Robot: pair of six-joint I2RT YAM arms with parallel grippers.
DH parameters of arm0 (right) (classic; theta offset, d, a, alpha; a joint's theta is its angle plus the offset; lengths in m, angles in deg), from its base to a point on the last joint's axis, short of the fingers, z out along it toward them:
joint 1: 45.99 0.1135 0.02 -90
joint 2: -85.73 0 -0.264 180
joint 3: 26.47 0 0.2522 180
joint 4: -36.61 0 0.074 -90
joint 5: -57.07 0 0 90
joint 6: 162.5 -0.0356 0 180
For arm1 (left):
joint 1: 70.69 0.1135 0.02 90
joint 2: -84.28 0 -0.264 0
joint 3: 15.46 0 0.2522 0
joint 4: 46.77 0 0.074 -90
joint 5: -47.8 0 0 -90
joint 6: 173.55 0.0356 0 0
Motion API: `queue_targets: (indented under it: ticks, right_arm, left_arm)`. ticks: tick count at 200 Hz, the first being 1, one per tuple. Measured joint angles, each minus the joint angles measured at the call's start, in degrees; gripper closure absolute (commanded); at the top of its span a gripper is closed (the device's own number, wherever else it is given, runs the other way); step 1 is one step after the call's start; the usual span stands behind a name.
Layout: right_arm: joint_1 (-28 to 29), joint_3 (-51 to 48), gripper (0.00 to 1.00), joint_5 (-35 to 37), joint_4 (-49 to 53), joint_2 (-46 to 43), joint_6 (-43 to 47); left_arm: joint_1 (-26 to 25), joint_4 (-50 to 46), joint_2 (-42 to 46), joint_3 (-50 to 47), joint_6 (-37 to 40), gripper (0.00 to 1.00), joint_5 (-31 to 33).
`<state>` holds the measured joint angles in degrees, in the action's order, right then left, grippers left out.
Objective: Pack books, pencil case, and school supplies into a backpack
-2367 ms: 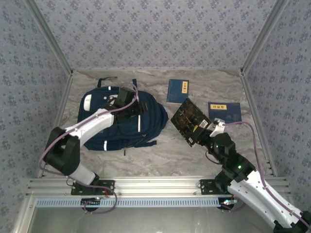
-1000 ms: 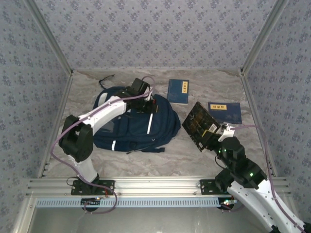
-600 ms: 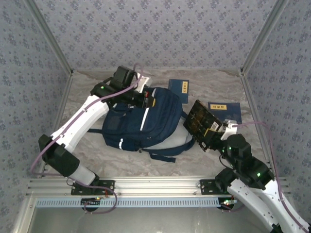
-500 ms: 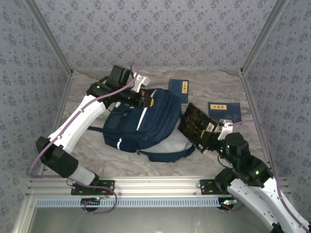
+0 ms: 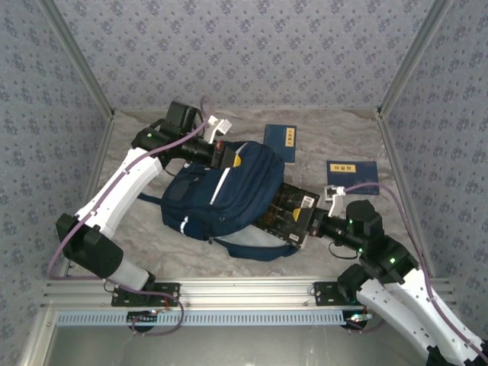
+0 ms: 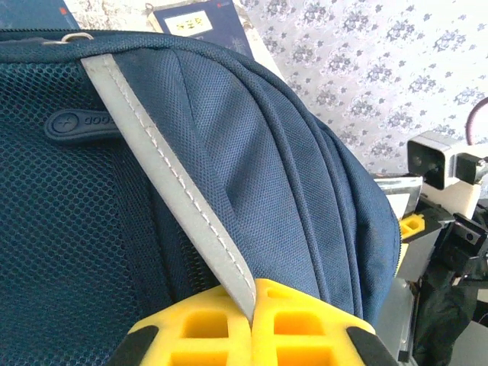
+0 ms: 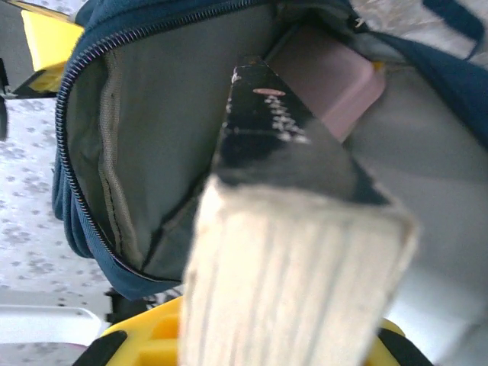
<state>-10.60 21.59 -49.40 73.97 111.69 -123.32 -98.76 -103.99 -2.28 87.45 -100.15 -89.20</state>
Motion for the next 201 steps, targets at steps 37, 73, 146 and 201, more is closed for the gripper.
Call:
queue_targets:
  ticks: [37,73,146,201]
  right_arm:
    - [-0.17,-8.46,1.0,-2.6,-16.31,5.81,-11.65]
    - [-0.28,-11.26,1.0,-3.02,-32.94,19.85,-17.92]
    - [-0.48,-10.03,1.0,-5.35,-48.63,30.32,-22.6]
    - [0.66,-7.45,1.0,-4.7,-48.26,28.92,-22.43]
  left_arm:
    - [0.33,2.49,0.0,-1.16,-1.99,1.0,-1.75]
    - [0.33,4.79,0.0,-1.66,-4.0,1.0,-2.71]
    - [1.14,6.82,0.0,-1.7,-5.97,1.0,-3.89]
    - [1.75,8.17,0.0,-1.79,-7.26,1.0,-4.96]
